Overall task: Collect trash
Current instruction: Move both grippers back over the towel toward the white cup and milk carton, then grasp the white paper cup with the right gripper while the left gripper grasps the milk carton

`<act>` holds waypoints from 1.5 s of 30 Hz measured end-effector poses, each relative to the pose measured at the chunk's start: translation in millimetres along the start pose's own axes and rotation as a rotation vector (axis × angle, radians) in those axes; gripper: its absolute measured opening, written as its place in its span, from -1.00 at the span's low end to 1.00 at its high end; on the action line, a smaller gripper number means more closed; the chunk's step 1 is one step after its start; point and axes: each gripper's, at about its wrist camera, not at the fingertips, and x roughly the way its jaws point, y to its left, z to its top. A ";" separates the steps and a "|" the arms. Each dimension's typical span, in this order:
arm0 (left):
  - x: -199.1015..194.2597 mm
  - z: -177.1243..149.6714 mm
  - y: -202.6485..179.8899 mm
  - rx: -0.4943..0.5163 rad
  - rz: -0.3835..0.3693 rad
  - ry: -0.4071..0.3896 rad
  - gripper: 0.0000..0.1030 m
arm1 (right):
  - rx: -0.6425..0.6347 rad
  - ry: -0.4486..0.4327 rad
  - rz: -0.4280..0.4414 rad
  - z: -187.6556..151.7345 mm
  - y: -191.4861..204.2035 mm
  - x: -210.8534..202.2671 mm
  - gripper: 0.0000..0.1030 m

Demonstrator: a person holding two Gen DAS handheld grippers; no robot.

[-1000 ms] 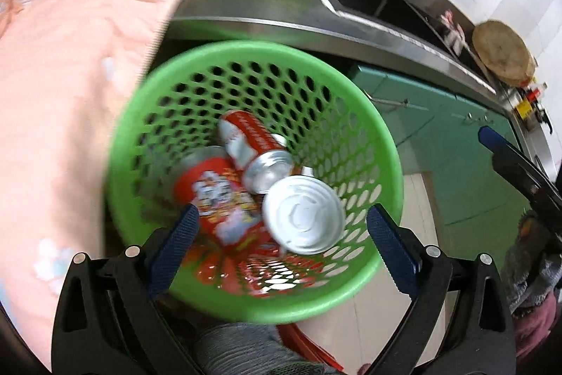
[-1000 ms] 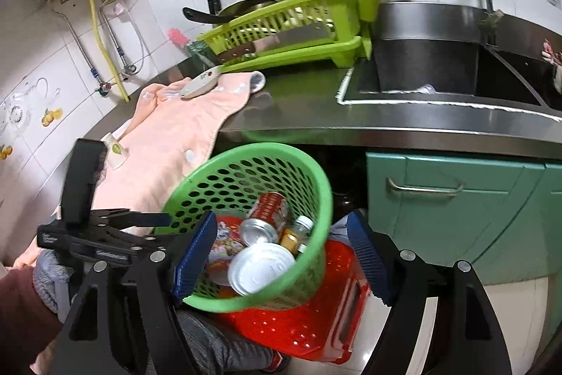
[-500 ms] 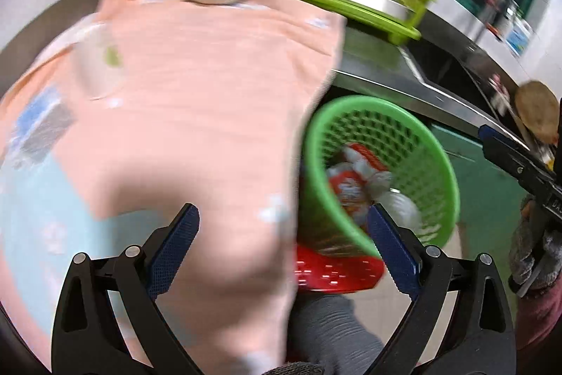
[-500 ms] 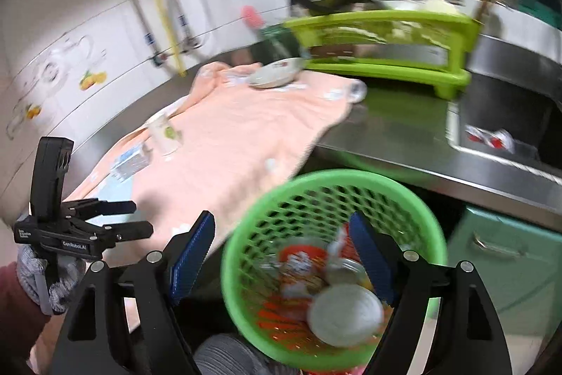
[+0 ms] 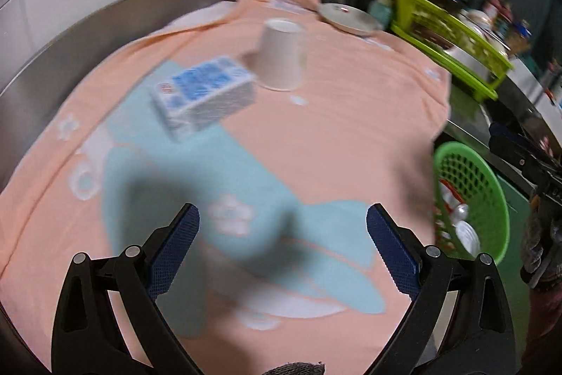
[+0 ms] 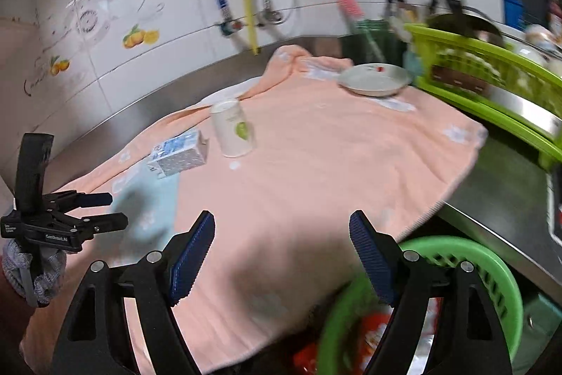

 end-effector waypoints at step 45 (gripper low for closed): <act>74.1 83.9 69.4 0.218 0.145 0.010 0.84 | -0.148 0.065 -0.017 112.5 68.4 215.7 0.06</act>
